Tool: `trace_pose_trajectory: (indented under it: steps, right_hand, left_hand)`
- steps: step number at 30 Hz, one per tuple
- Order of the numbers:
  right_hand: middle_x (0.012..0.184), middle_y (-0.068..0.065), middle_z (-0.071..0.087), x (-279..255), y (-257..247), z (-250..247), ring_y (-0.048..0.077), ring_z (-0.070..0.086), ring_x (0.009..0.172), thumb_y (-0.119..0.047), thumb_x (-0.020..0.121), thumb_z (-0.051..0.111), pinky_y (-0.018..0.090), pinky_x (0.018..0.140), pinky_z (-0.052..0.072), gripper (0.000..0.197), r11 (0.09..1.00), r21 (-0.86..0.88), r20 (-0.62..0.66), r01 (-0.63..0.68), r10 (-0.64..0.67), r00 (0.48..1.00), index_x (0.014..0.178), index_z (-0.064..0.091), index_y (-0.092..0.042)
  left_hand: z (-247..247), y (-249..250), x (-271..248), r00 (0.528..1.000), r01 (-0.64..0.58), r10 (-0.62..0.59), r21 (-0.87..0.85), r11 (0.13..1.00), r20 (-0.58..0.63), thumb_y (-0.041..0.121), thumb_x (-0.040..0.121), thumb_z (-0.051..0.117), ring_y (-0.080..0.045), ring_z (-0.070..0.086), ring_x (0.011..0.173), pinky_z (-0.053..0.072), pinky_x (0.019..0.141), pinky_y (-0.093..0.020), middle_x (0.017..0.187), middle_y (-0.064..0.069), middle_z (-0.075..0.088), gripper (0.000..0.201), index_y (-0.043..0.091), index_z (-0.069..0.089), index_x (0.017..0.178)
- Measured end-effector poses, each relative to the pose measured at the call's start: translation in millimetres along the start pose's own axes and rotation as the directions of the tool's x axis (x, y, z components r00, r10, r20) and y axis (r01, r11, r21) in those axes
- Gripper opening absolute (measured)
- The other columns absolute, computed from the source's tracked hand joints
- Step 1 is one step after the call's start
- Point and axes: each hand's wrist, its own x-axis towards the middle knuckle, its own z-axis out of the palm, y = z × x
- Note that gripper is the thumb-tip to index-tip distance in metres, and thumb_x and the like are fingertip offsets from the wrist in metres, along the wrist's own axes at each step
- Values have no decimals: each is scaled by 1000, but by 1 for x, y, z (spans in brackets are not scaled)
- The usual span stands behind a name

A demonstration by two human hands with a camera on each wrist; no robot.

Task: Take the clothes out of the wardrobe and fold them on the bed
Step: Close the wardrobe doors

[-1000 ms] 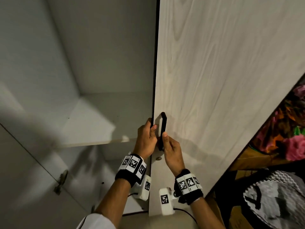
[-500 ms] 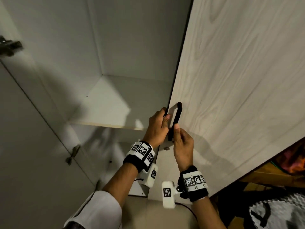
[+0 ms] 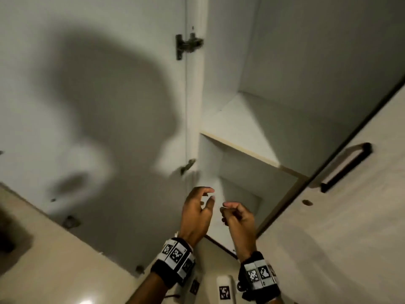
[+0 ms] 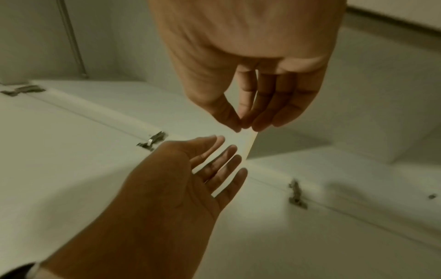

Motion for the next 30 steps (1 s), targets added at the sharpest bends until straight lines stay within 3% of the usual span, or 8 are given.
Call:
trace_pose_trajectory:
  steps: [3,9,11,13,15,18,23,30]
  right_hand:
    - [84,11,75,-28,-19,68,15,68,72,5,90,70,22,66,54,14,999,35,202,-14,7,979,97,75,-6]
    - [71,5,69,-91,-52,181,14,64,69,7,87,68,26,70,55,19,999,22,429,36,-42,902,95,76,-9]
    - [67,1,66,-107,-62,203,15,62,68,6,86,68,26,69,53,20,997,44,454,58,-72,888,92,76,-11]
    - [69,1,69,-119,-72,217,15,66,71,3,87,69,25,69,53,17,996,47,473,74,-87,877,94,76,-11]
    - [80,4,76,-127,-79,224,14,70,76,-3,89,70,22,71,55,14,996,23,480,92,-91,873,97,75,-13]
    - [89,6,77,-133,-88,225,14,70,80,-9,91,72,19,70,54,12,992,8,465,130,-118,877,100,75,-15]
    - [91,-6,75,-143,-96,217,4,68,84,-16,91,78,19,72,53,15,988,20,427,150,-145,893,105,75,-16]
    - [114,-6,69,-168,-115,201,8,66,108,-42,81,87,28,85,61,46,967,31,405,254,-245,881,120,67,-29]
  left_hand:
    - [-81,2,-22,939,-24,43,61,998,-340,31,91,55,-12,58,111,56,88,-43,123,10,57,27,28,59,117]
    - [-222,-11,-49,585,61,84,146,987,-807,21,84,65,-32,42,131,43,106,-52,143,-9,39,58,9,46,137]
    - [-256,-14,-43,507,73,-11,30,997,-862,19,85,67,-34,40,133,38,114,-36,145,-17,38,67,4,39,143]
    - [-276,-11,-32,562,47,-135,-132,990,-816,17,89,65,-31,41,137,36,113,-25,149,-18,41,69,4,34,149]
    - [-284,-14,-25,647,24,-138,-161,987,-750,24,86,59,-30,51,129,43,111,-46,142,-14,53,64,10,42,146]
    - [-284,-15,-27,644,31,-126,-139,990,-754,29,80,51,-34,59,115,48,100,-56,127,-15,62,57,11,53,134]
    - [-281,-18,-48,614,-20,10,-3,1000,-789,19,76,53,-29,56,105,50,87,-35,115,-9,54,32,8,63,104]
    - [-239,12,-88,739,-366,272,-28,930,-616,6,80,48,-25,59,93,49,78,-28,102,-15,60,23,-1,64,95]
